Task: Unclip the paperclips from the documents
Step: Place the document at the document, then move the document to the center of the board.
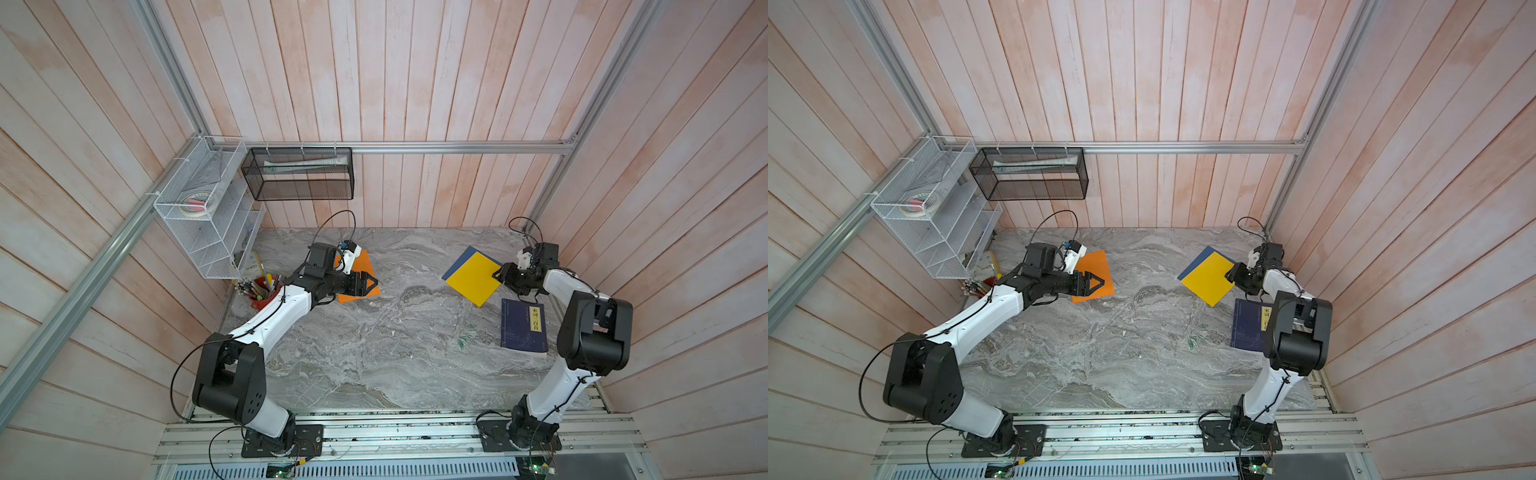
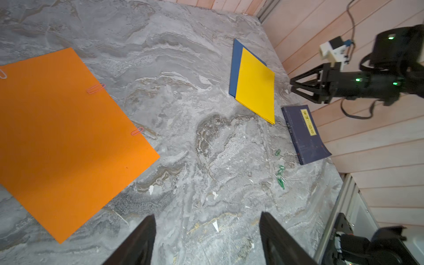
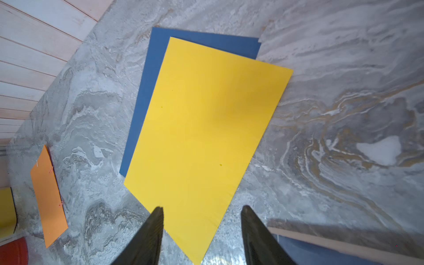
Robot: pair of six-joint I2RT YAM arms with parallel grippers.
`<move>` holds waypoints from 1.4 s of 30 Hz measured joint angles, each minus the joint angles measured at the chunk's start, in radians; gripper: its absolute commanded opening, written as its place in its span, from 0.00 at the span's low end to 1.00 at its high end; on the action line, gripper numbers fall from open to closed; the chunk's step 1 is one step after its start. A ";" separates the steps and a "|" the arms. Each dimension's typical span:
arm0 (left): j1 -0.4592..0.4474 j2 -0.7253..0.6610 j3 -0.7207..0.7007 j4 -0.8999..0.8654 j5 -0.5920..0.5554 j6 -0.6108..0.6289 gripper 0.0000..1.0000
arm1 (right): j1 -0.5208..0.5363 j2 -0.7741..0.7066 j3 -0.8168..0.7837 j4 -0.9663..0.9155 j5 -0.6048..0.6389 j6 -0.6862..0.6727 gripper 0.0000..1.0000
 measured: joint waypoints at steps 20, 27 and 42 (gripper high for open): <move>0.000 0.356 0.278 -0.092 -0.262 -0.034 0.59 | 0.177 -0.238 -0.100 -0.046 -0.109 -0.013 0.59; -0.003 0.489 0.414 -0.160 -0.367 -0.031 0.59 | 0.291 -0.243 -0.100 -0.046 -0.162 -0.011 0.61; -0.044 0.640 0.530 -0.295 -0.523 0.019 0.59 | 0.340 -0.284 -0.151 -0.026 -0.211 0.000 0.64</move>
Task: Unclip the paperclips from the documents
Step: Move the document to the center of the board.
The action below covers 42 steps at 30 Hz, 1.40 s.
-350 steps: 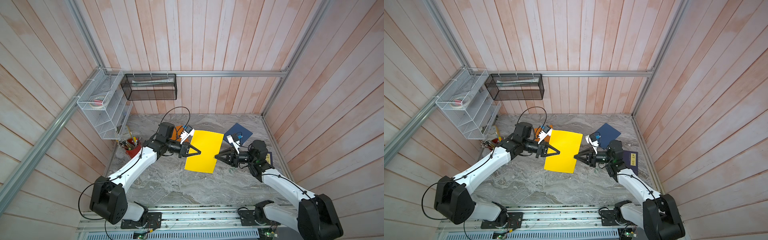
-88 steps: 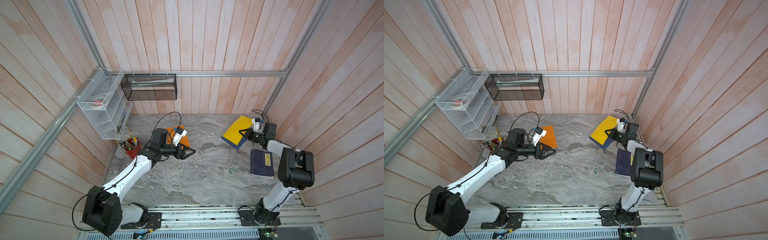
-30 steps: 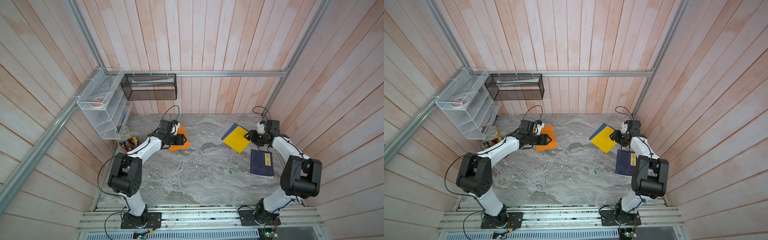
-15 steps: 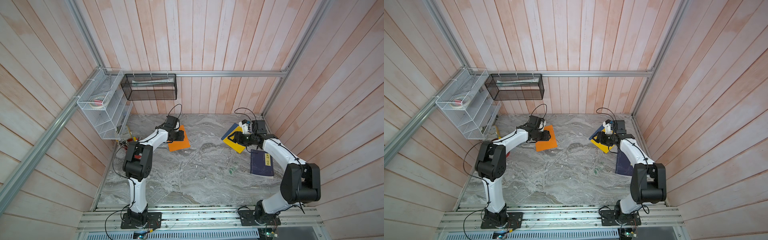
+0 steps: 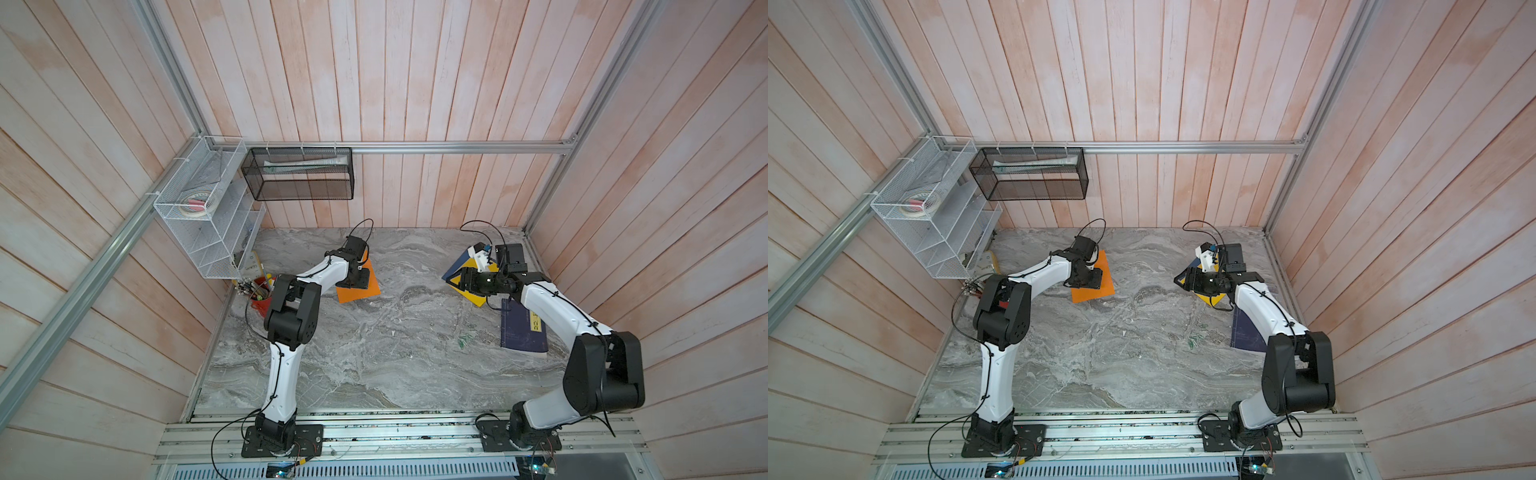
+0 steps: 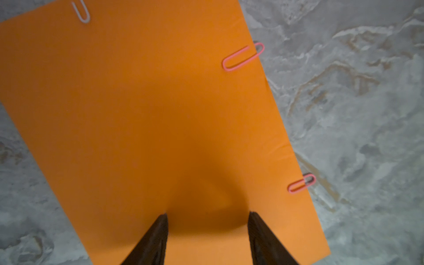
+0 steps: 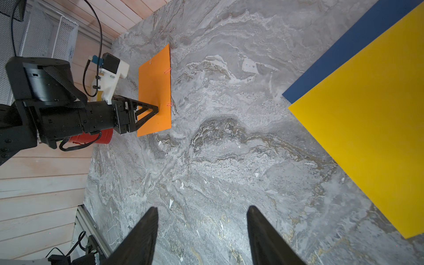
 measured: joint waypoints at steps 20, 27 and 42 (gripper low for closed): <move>-0.073 -0.195 -0.324 0.136 0.076 -0.024 0.52 | 0.004 -0.016 -0.052 0.031 -0.018 0.011 0.65; -0.165 -0.278 -0.442 0.151 0.127 -0.046 0.52 | 0.025 -0.023 -0.085 0.045 -0.022 0.023 0.65; -0.448 -0.354 -0.521 0.062 0.325 -0.143 0.56 | 0.075 -0.023 -0.123 0.091 -0.023 0.048 0.67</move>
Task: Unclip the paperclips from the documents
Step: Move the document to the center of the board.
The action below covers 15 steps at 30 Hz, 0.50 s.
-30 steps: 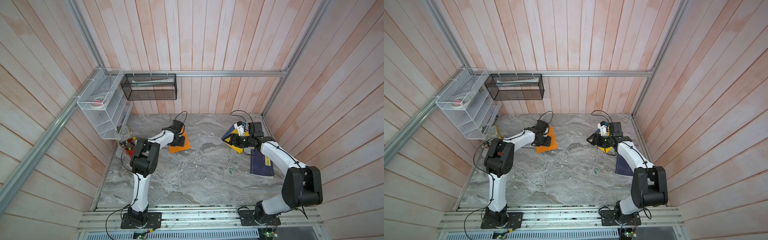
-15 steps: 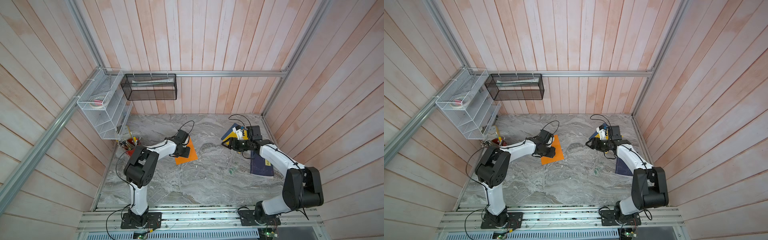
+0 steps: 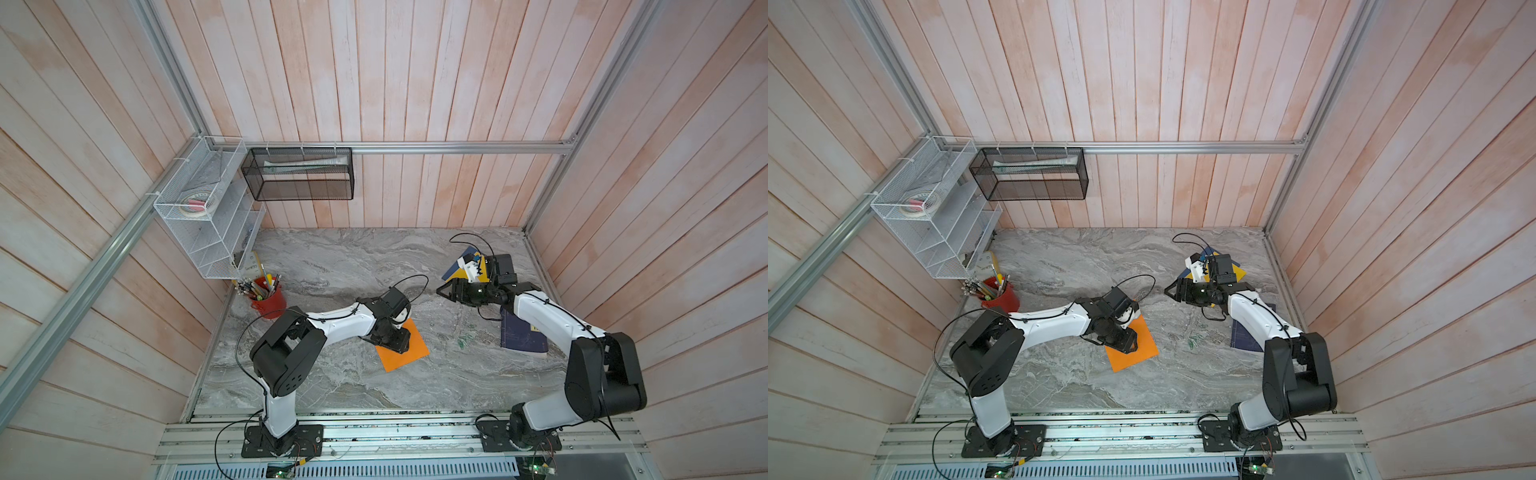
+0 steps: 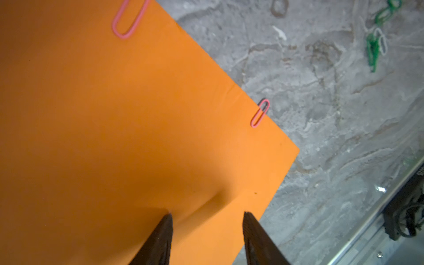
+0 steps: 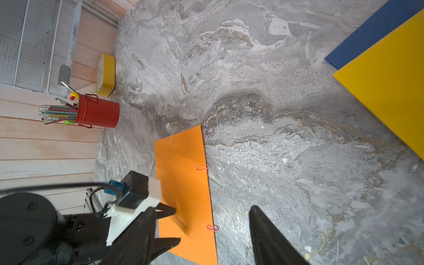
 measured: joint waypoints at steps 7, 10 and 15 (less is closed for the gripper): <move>-0.012 -0.024 0.000 -0.076 0.025 -0.040 0.67 | 0.004 0.016 -0.041 0.016 -0.001 0.001 0.66; -0.012 -0.051 0.000 -0.085 0.027 -0.045 0.67 | 0.012 0.036 -0.049 0.033 -0.002 0.001 0.67; 0.000 -0.147 -0.016 -0.045 0.037 -0.072 0.67 | 0.044 0.067 -0.077 0.057 -0.002 0.001 0.67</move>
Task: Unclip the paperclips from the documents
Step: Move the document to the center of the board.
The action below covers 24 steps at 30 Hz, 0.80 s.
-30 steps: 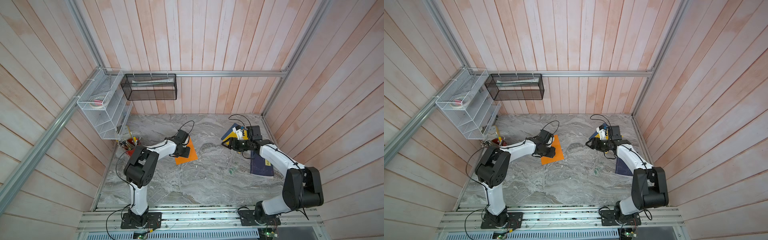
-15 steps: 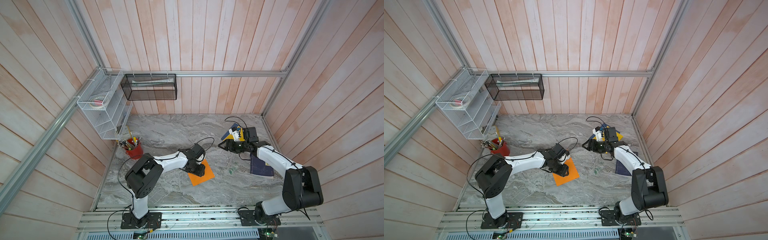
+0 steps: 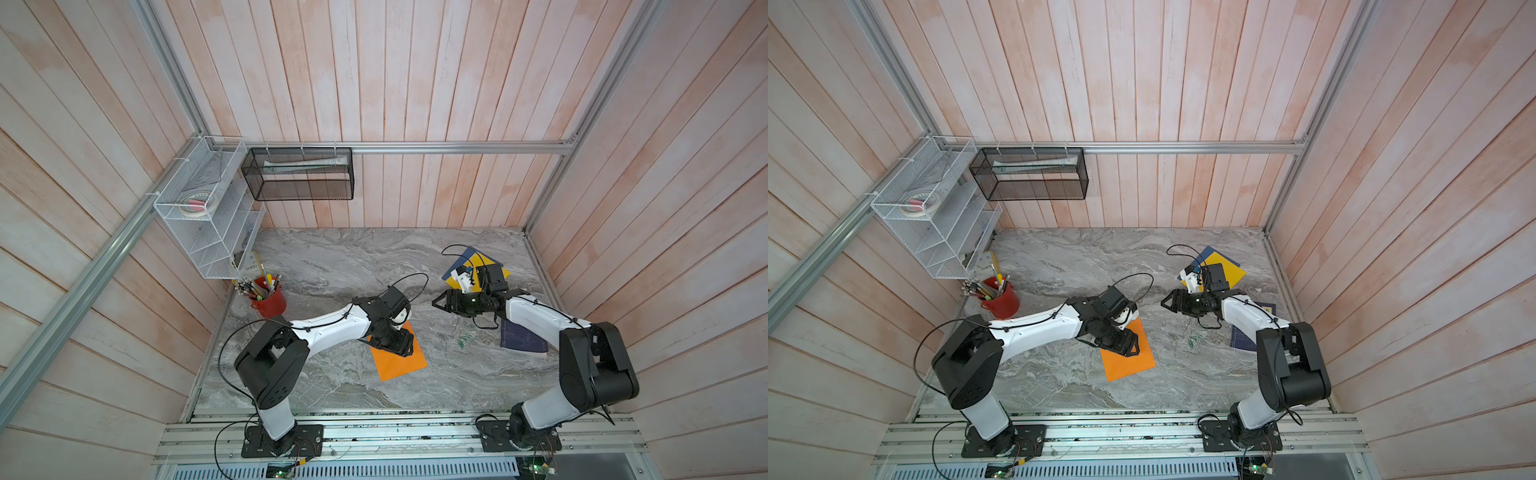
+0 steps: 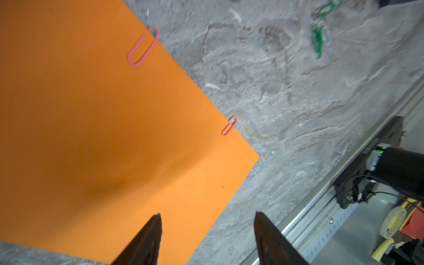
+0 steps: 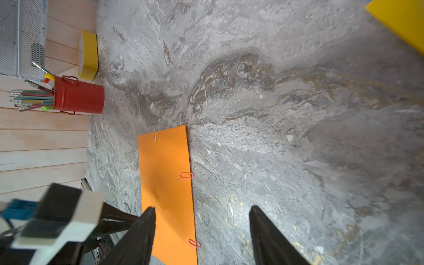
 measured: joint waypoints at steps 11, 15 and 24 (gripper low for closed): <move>0.172 -0.132 -0.168 0.050 -0.030 -0.088 0.67 | 0.111 0.025 -0.058 0.070 0.000 0.042 0.67; 0.201 -0.137 -0.193 0.052 -0.047 -0.100 0.67 | 0.146 0.029 -0.077 0.088 -0.001 0.056 0.67; 0.208 -0.103 -0.202 0.076 -0.063 -0.110 0.66 | 0.175 0.029 -0.091 0.104 -0.001 0.075 0.67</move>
